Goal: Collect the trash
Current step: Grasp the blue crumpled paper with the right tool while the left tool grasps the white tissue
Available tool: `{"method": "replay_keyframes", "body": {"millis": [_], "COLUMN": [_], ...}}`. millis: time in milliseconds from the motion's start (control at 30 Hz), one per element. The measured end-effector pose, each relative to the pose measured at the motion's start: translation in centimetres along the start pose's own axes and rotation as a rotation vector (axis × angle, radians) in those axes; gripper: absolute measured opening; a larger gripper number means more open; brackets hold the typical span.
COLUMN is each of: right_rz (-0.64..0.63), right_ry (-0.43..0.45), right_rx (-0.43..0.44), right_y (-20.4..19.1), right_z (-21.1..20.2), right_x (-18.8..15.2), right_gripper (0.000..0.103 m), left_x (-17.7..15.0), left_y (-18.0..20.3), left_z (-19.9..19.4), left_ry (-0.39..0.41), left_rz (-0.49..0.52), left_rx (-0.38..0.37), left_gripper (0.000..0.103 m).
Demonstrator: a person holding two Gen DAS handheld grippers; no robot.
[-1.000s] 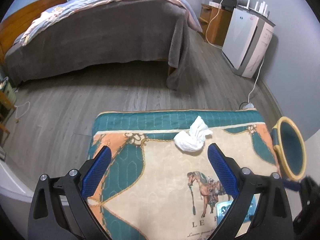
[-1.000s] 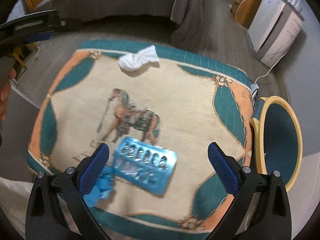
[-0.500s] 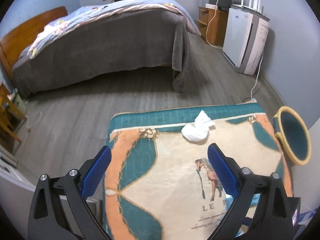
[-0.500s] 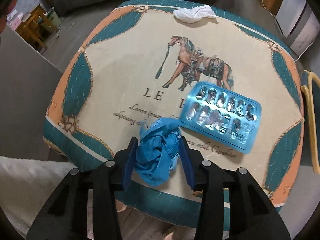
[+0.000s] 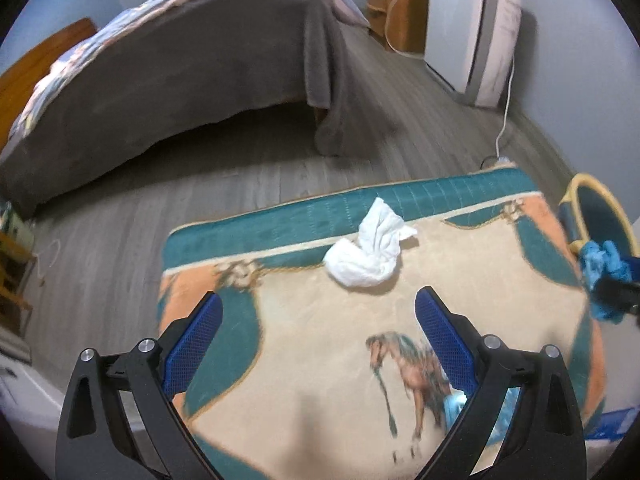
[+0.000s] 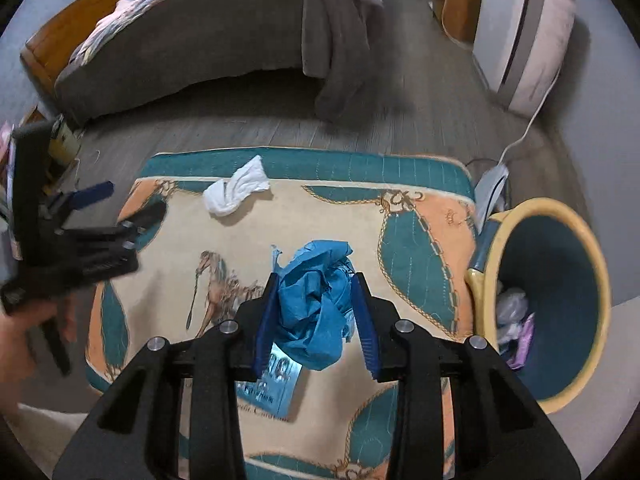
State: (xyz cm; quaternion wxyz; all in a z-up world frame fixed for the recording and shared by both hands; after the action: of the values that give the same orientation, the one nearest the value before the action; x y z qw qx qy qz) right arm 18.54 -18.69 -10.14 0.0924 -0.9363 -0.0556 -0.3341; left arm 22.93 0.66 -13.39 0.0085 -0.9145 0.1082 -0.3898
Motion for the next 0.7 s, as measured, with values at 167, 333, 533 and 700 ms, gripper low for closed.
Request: {"method": "replay_keyframes", "body": {"millis": [167,333,533,700], "right_rz": [-0.062,-0.091,-0.073,-0.081], "right_ry": [-0.014,-0.018,-0.021,-0.012], "right_rx": [-0.033,-0.054,-0.044,-0.03], "right_y": [0.3,1.3,1.6,1.4], "right_z": [2.1,2.9,3.6,3.0], "right_x": [0.3,1.2,2.0,1.9], "right_gripper": [0.035,0.035,0.035,0.035], "left_x": [0.2,0.0,-0.9,-1.5], "left_y": [2.0,3.2,3.6,3.4], "left_z": [4.8,7.8,10.0,10.8], "left_ry": [-0.065,-0.126,-0.182,-0.216], "left_rz": [0.051,0.013,0.032,0.029], "left_rx": [0.001,-0.046,-0.039,-0.046], "left_gripper": [0.096,0.096,0.091,0.074]}}
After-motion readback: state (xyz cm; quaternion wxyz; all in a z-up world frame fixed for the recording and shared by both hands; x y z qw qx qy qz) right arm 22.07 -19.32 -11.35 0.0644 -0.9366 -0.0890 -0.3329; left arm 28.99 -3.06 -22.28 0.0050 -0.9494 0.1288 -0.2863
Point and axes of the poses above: each gripper's, at about its wrist camera, not at the fingertips, and z roughly the way its jaws point, y to its right, x to its top, the point moved 4 cm from there along z, roughly the way its jaws point, and after that the axes turned 13 degrees about y, right-handed, at the moved point
